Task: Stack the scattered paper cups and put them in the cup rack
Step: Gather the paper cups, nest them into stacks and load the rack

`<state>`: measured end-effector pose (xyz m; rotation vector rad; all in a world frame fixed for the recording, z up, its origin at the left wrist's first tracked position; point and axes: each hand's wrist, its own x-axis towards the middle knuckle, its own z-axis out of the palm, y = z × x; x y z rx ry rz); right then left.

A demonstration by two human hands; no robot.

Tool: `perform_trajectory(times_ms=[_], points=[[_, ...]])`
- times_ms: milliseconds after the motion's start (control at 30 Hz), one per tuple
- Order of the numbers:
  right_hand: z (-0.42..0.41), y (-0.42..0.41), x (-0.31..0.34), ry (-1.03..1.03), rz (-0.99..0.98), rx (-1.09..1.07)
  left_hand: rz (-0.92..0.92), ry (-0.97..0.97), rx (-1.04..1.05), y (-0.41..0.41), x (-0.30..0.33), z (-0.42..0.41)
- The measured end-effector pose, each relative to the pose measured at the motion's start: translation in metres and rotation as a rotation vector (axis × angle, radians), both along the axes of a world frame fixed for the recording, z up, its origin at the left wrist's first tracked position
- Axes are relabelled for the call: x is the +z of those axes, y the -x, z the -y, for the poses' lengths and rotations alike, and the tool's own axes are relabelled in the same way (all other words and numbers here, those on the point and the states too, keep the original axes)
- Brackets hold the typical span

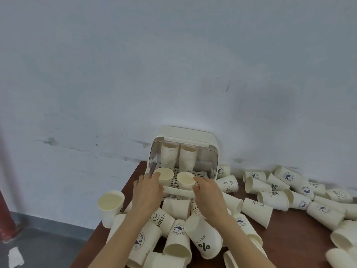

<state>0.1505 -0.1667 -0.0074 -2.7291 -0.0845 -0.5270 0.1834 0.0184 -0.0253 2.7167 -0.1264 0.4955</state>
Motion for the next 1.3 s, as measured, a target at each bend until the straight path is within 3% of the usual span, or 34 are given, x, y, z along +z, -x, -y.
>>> perform_trajectory(times_ms=[300, 500, 867, 1300], points=[[0.012, 0.089, 0.02, -0.148, 0.061, -0.015, 0.119, 0.319, -0.177, 0.087, 0.025, -0.009], [0.006, 0.148, 0.017, -0.212, 0.036, -0.018, 0.134, 0.456, -0.19, 0.143, 0.031, -0.015], [-0.045, 0.216, -0.009, -0.487, 0.088, 0.022, 0.066, 0.657, 0.031, 0.227, 0.015, -0.064], [-0.068, 0.229, -0.031, -0.511, 0.158, 0.048, -0.026, 0.588, 0.095, 0.243, 0.006, -0.091]])
